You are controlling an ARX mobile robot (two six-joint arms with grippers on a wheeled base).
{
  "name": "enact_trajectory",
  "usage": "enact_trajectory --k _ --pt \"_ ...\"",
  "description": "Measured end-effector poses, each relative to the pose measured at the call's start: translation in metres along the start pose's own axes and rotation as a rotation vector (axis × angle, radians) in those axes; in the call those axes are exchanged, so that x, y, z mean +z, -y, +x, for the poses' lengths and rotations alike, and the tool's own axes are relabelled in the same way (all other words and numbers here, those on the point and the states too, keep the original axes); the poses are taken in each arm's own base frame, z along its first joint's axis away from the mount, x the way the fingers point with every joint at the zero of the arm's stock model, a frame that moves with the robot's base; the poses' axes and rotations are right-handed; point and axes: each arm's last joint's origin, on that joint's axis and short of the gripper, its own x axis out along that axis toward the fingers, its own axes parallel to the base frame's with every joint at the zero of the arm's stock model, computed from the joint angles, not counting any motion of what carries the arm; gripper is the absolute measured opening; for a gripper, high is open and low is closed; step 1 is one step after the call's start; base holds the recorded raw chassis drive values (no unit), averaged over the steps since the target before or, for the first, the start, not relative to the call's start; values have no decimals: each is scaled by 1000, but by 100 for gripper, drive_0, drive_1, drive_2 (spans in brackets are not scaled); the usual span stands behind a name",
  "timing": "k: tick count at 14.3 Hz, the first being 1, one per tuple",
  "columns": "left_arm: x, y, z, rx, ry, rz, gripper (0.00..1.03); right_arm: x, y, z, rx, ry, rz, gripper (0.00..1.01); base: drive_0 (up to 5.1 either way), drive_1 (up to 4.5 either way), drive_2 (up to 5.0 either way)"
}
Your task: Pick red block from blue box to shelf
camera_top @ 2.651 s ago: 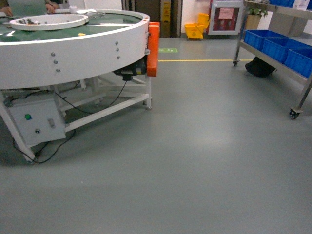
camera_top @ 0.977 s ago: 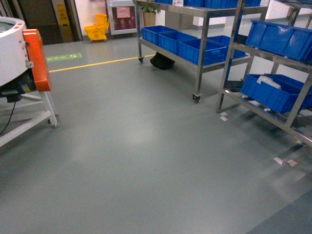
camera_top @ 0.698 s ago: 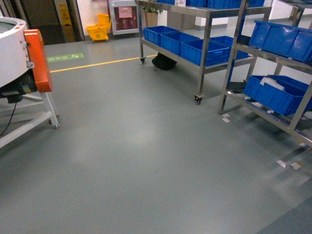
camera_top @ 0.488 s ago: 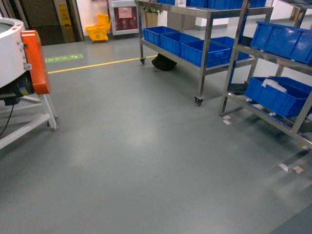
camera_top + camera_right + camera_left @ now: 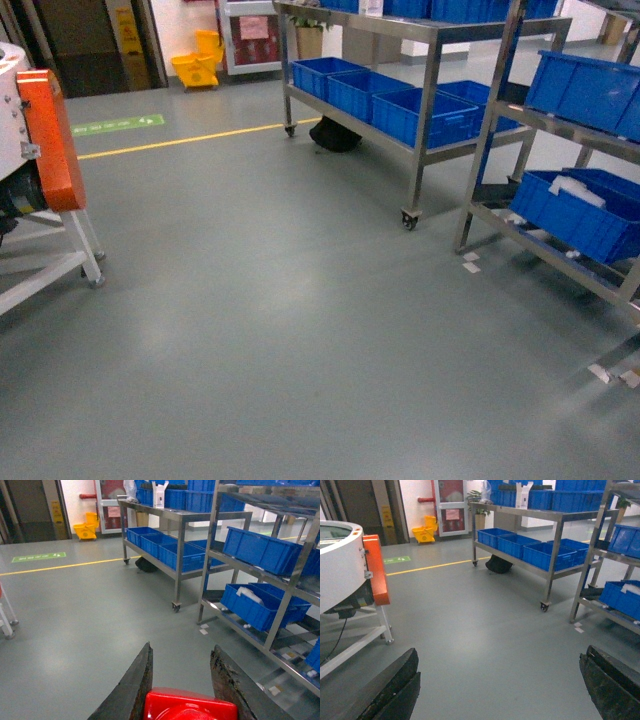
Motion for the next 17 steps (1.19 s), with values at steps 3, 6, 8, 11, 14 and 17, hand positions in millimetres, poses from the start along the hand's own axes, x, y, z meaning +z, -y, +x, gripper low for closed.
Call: enact_trajectory --k 3,6,8,11,14,17 --pt "0 0 0 1 -2 0 98 0 0 0 1 -2 0 28 -175 248 -598" --pt "0 0 0 0 -1 0 98 0 0 0 0 5 0 28 -164 220 -548" --pt "0 0 0 1 -2 0 98 0 0 0 0 4 0 28 -162 238 -561" --pt "0 0 0 1 -1 0 98 0 0 0 0 1 0 28 -152 278 -582" --pt "0 0 0 1 -1 0 98 0 0 0 0 -2 0 28 -162 174 -497" --pt "0 0 0 0 -2 0 98 0 0 0 0 -1 0 28 -159 -159 -159"
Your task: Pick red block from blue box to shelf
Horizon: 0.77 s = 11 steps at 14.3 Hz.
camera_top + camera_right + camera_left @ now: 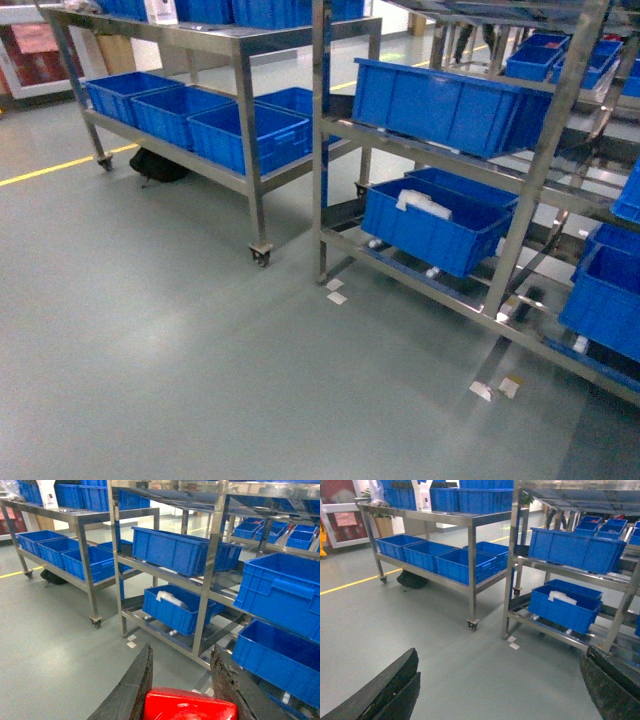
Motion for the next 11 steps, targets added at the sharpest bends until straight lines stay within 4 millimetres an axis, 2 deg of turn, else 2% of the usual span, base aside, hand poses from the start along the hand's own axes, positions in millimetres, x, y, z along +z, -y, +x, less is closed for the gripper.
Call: enact_trajectory --k 7,11 --pt "0 0 0 0 0 0 98 0 0 0 0 1 0 28 -172 -81 -263" --pt "0 0 0 0 0 0 98 0 0 0 0 0 0 28 -17 354 -388"
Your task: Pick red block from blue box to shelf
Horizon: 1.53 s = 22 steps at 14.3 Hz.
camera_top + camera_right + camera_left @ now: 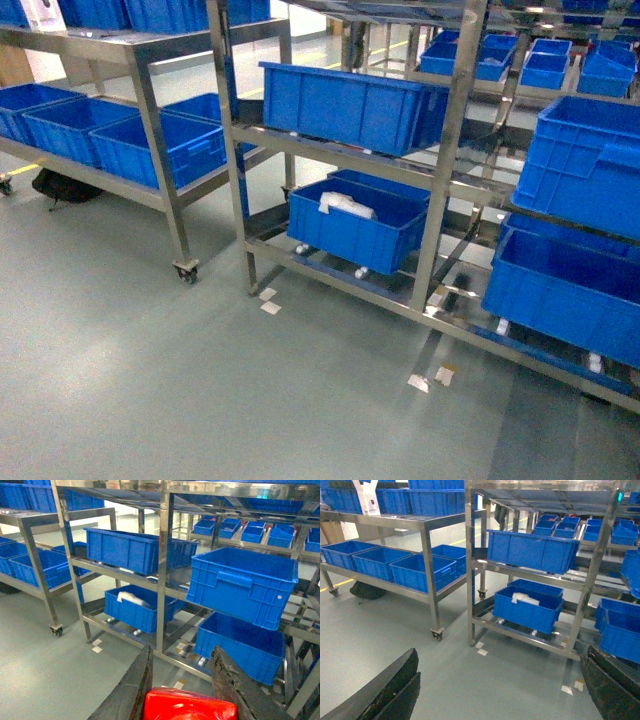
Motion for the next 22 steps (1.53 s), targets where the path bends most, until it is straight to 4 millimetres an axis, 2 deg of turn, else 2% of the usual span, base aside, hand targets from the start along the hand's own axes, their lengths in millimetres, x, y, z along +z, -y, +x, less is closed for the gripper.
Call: enact_trajectory --k 7,18,22 --pt "0 0 0 5 -1 0 98 0 0 0 3 1 0 28 -75 325 -475" --pt "0 0 0 0 -1 0 98 0 0 0 2 1 0 28 -170 -147 -193" --pt "0 0 0 0 4 0 98 0 0 0 2 4 0 28 -170 148 -488"
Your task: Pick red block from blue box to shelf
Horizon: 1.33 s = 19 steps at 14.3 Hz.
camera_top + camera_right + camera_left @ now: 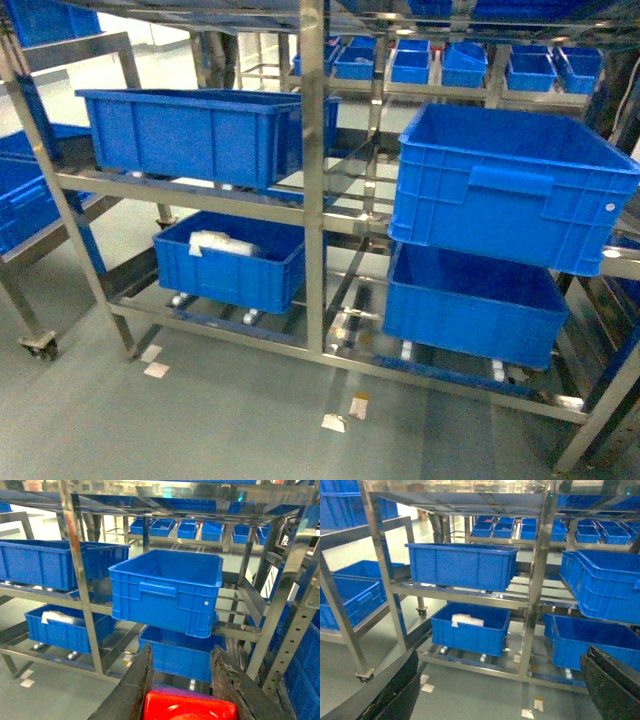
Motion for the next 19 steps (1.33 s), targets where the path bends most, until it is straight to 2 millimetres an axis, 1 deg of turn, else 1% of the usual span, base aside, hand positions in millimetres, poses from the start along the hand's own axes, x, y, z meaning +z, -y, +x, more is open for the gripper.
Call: enact_trajectory --k 2,13,17,19 --pt "0 0 0 0 -4 0 98 0 0 0 0 0 0 28 -141 282 -565" --pt "0 0 0 -1 -3 0 98 0 0 0 -2 -5 0 28 1 427 -425" --pt "0 0 0 0 -3 0 98 0 0 0 -2 -4 0 28 -15 -15 -15" --pt "0 0 0 3 -4 0 98 0 0 0 -1 -3 0 28 -181 -181 -181"
